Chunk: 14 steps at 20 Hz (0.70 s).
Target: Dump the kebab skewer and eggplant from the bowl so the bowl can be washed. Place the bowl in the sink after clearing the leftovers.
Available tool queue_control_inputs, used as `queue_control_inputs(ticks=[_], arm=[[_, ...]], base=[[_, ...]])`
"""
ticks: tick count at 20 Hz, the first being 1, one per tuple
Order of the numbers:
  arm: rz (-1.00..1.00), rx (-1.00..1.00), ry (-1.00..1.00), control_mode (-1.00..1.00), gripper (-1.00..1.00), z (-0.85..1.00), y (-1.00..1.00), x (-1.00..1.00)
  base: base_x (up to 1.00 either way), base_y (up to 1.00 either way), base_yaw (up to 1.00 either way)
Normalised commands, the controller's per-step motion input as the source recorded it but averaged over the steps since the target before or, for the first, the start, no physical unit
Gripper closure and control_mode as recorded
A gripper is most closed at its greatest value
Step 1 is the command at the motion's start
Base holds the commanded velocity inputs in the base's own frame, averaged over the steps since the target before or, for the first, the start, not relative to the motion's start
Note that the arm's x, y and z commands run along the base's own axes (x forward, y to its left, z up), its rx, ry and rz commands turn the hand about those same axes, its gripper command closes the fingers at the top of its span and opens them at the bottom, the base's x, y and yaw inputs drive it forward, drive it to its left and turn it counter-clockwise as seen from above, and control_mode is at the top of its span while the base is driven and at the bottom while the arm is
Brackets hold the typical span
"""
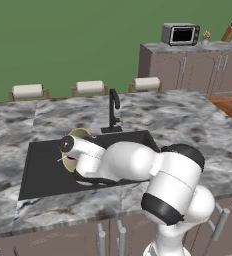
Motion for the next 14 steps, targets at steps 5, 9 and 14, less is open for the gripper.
queue_control_inputs(ticks=[5,9,14], arm=[[0.00,-0.09,-0.14,-1.00,1.00,0.13,0.09,0.00],[0.00,-0.15,-0.08,-1.00,1.00,0.00,0.16,-0.01],[0.00,-0.05,0.00,-1.00,1.00,0.00,0.00,-0.01]], base=[[0.00,0.00,0.00],[0.00,0.00,0.00],[0.00,0.00,0.00]])
